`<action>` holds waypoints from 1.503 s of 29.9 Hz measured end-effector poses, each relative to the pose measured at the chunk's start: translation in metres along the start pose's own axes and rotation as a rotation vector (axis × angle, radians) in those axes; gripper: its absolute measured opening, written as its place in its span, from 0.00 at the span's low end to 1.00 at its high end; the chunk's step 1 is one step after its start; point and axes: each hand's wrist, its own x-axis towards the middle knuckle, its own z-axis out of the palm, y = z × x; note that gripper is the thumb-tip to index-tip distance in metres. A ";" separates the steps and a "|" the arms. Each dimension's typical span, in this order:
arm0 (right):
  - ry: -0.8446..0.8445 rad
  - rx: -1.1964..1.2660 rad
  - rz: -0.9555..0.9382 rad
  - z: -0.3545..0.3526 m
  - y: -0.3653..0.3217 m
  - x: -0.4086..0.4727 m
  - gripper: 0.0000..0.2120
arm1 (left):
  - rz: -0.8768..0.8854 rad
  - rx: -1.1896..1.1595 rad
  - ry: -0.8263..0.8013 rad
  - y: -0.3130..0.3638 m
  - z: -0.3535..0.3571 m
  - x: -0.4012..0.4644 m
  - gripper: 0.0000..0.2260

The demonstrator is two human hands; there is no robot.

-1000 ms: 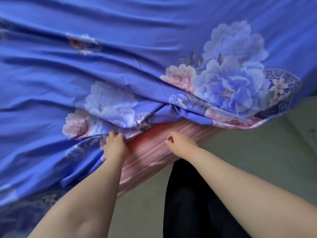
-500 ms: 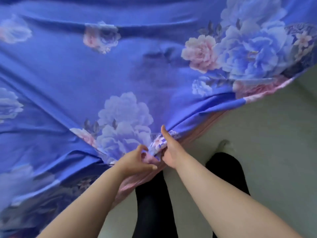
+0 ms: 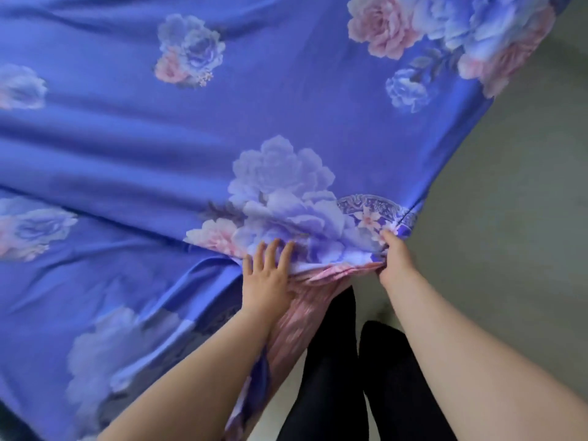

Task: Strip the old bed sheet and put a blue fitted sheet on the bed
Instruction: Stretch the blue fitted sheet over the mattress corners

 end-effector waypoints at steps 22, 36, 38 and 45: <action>-0.344 0.164 -0.022 -0.079 0.150 -0.088 0.24 | 0.264 -0.014 0.175 -0.113 0.032 -0.159 0.13; -0.788 0.039 0.015 -0.049 0.293 -0.163 0.30 | 0.274 -0.340 0.043 -0.128 0.021 -0.172 0.19; -0.576 0.096 -0.003 -0.057 0.305 -0.158 0.32 | 0.381 -0.237 0.127 -0.123 0.027 -0.182 0.15; 0.205 0.292 0.075 -0.073 0.349 -0.130 0.26 | 0.372 -0.293 0.487 -0.126 0.089 -0.256 0.13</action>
